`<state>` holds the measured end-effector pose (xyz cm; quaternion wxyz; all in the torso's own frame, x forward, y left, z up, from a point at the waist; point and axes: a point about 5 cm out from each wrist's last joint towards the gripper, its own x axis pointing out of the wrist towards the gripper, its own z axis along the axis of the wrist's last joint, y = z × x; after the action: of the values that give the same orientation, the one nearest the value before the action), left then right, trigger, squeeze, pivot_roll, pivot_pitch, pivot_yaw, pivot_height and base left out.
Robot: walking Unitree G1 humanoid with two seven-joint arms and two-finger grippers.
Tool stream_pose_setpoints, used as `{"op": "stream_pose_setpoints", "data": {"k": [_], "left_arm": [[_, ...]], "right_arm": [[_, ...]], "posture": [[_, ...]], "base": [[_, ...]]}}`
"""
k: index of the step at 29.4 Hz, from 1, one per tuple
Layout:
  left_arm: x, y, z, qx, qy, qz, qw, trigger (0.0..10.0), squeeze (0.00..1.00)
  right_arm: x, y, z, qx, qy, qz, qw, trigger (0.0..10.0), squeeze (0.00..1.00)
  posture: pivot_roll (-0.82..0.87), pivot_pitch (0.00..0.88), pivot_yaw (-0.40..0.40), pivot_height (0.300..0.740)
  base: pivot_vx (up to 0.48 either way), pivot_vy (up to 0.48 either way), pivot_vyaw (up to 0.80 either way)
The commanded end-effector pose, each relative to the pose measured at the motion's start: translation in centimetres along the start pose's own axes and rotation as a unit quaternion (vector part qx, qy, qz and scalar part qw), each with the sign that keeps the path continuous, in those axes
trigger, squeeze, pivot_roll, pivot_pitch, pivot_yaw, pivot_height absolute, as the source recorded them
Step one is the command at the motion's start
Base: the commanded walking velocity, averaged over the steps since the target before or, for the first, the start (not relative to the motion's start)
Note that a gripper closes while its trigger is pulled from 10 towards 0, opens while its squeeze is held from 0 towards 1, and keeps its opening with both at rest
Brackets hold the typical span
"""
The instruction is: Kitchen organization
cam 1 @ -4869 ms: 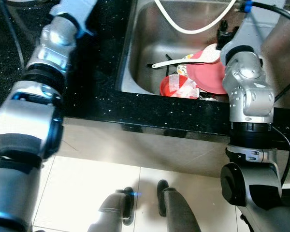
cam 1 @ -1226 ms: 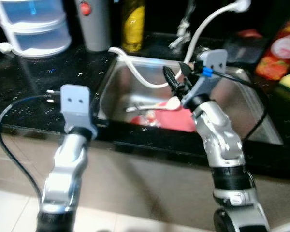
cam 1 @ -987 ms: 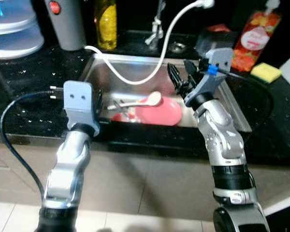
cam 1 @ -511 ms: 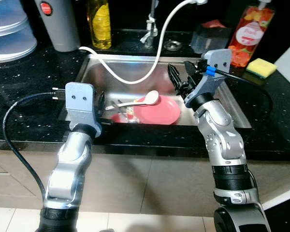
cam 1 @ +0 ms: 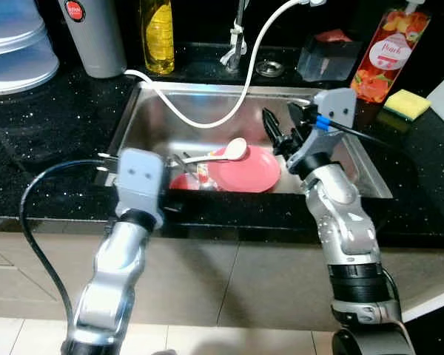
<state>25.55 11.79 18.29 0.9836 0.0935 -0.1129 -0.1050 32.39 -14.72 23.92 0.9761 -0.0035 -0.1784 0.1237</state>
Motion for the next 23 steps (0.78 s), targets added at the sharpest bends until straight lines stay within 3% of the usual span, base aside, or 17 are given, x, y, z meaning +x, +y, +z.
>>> {"op": "stream_pose_setpoints", "data": {"k": [1, 3, 4, 6, 10, 12, 13, 14, 15, 16, 17, 18, 19, 21, 22, 23], "left_arm": [[-1.5, -0.1, -0.3, 0.023, 0.012, -0.021, 0.999, 10.0, 0.0], [-3.7, -0.1, -0.7, 0.024, 0.034, -0.035, 0.999, 10.0, 0.0], [-3.7, -0.1, -0.7, 0.024, 0.034, -0.035, 0.999, 10.0, 0.0], [-5.3, -0.1, -1.0, 0.024, 0.056, -0.046, 0.997, 10.0, 0.0], [-6.4, -0.3, -1.4, 0.016, 0.074, -0.062, 0.995, 10.0, 0.0], [-7.5, -0.7, -1.8, -0.046, 0.105, -0.101, 0.988, 10.0, 0.0], [-7.5, -0.7, -1.8, -0.046, 0.105, -0.101, 0.988, 10.0, 0.0], [-8.0, -1.0, -1.8, -0.08, 0.118, -0.13, 0.981, 10.0, 0.0], [-8.0, -1.0, -1.8, -0.08, 0.118, -0.13, 0.981, 10.0, 0.0], [-8.6, -1.3, -1.7, -0.117, 0.13, -0.162, 0.971, 10.0, 0.0], [-8.6, -1.3, -1.7, -0.117, 0.13, -0.162, 0.971, 10.0, 0.0], [-9.2, -1.5, -1.5, -0.146, 0.141, -0.19, 0.961, 10.0, 0.0], [-9.2, -1.5, -1.5, -0.146, 0.141, -0.19, 0.961, 10.0, 0.0], [-10.8, -1.8, -1.6, -0.188, 0.171, -0.233, 0.939, 10.0, 0.0], [-10.8, -1.8, -1.6, -0.188, 0.171, -0.233, 0.939, 10.0, 0.0], [-11.2, -1.8, -2.0, -0.192, 0.191, -0.236, 0.933, 10.0, 0.0]], "right_arm": [[-1.4, -1.2, 0.3, -0.02, 0.002, -0.009, 1.0, 10.0, 0.0], [-3.8, -2.7, 0.1, -0.046, 0.022, -0.014, 0.999, 10.0, 0.0], [-3.8, -2.7, 0.1, -0.046, 0.022, -0.014, 0.999, 10.0, 0.0], [-5.6, -4.1, 0.1, -0.067, 0.04, -0.037, 0.996, 10.0, 0.0], [-6.8, -5.7, 0.1, -0.093, 0.053, -0.079, 0.991, 10.0, 0.0], [-8.6, -9.2, -0.1, -0.143, 0.075, -0.178, 0.971, 10.0, 0.0], [-8.6, -9.2, -0.1, -0.143, 0.075, -0.178, 0.971, 10.0, 0.0], [-9.9, -11.0, -0.5, -0.161, 0.091, -0.226, 0.956, 10.0, 0.0], [-9.9, -11.0, -0.5, -0.161, 0.091, -0.226, 0.956, 10.0, 0.0], [-11.4, -12.5, -1.0, -0.166, 0.111, -0.27, 0.942, 10.0, 0.0], [-11.4, -12.5, -1.0, -0.166, 0.111, -0.27, 0.942, 10.0, 0.0], [-13.0, -13.4, -1.5, -0.175, 0.129, -0.3, 0.929, 10.0, 0.0], [-13.0, -13.4, -1.5, -0.175, 0.129, -0.3, 0.929, 10.0, 0.0], [-16.4, -15.0, -1.7, -0.212, 0.161, -0.36, 0.894, 10.0, 0.0], [-16.4, -15.0, -1.7, -0.212, 0.161, -0.36, 0.894, 10.0, 0.0], [-17.7, -15.7, -1.6, -0.234, 0.176, -0.382, 0.876, 10.0, 0.0]], "posture": [[0.09, 0.0, 0.008, 0.74], [0.08, 0.0, 0.008, 0.74], [0.08, 0.0, 0.008, 0.74], [0.07, 0.0, 0.01, 0.74], [0.07, 0.0, 0.012, 0.74], [0.05, 0.007, 0.023, 0.74], [0.05, 0.007, 0.023, 0.74], [0.04, 0.012, 0.029, 0.74], [0.04, 0.012, 0.029, 0.74], [0.03, 0.022, 0.035, 0.74], [0.03, 0.022, 0.035, 0.74], [0.03, 0.032, 0.041, 0.74], [0.03, 0.032, 0.041, 0.74], [0.02, 0.046, 0.045, 0.74], [0.02, 0.046, 0.045, 0.74], [0.01, 0.055, 0.047, 0.74]], "base": [[0.0, 0.0, 0.0], [0.0, 0.0, 0.0], [0.0, 0.0, 0.0], [0.0, 0.0, 0.0], [0.0, 0.0, 0.0], [0.0, 0.0, 0.0], [0.0, 0.0, 0.0], [0.0, 0.0, 0.0], [0.0, 0.0, 0.0], [0.0, 0.0, 0.0], [0.0, 0.0, 0.0], [0.0, 0.0, 0.0], [0.0, 0.0, 0.0], [0.0, 0.0, 0.0], [0.0, 0.0, 0.0], [0.0, 0.0, 0.0]]}}
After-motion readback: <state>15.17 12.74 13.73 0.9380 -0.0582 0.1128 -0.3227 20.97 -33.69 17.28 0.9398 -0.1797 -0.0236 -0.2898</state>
